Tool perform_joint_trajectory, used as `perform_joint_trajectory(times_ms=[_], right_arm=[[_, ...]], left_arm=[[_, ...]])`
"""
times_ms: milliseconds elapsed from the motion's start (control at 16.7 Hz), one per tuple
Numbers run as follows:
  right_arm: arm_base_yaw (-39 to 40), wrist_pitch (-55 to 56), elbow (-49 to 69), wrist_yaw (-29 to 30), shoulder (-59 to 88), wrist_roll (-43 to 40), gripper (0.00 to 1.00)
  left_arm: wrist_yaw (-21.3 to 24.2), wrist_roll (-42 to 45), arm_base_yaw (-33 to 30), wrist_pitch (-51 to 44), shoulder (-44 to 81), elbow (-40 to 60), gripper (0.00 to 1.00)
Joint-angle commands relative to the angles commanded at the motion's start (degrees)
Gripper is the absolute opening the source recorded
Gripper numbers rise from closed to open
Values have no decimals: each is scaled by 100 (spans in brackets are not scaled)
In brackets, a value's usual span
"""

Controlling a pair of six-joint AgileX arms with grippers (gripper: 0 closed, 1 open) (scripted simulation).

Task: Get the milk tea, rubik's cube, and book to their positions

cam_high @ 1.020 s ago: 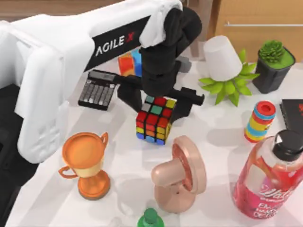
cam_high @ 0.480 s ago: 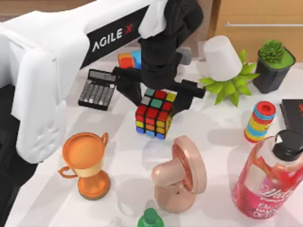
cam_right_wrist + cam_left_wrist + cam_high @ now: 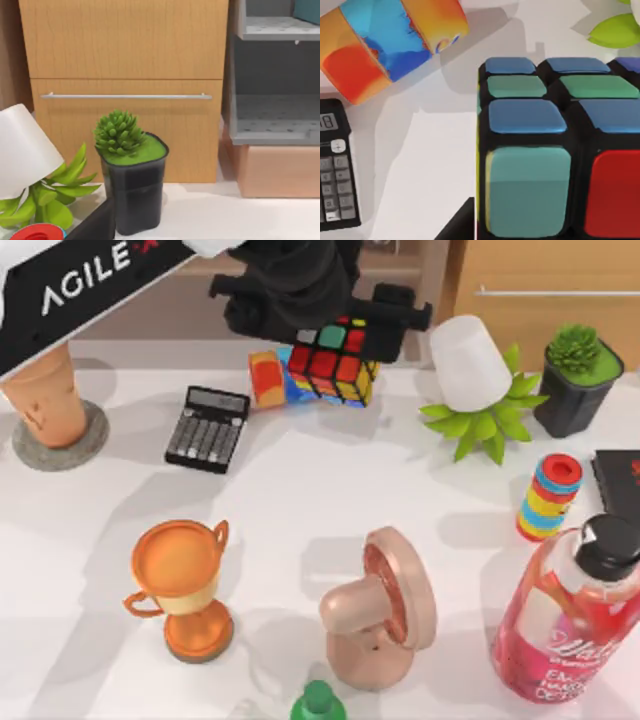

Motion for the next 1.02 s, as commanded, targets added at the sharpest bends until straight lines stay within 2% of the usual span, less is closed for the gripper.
perform_joint_trajectory(times_ms=[420, 720, 1020], right_arm=[[0, 0, 0, 0, 0, 0, 100], [0, 0, 0, 0, 0, 0, 100], [0, 0, 0, 0, 0, 0, 100]], left_arm=[[-185, 612, 1033, 3162, -2377, -1622, 0], [-230, 1115, 2127, 5344, -3238, -2819, 0], [-255, 1410, 2862, 6432, -3440, -3532, 0]])
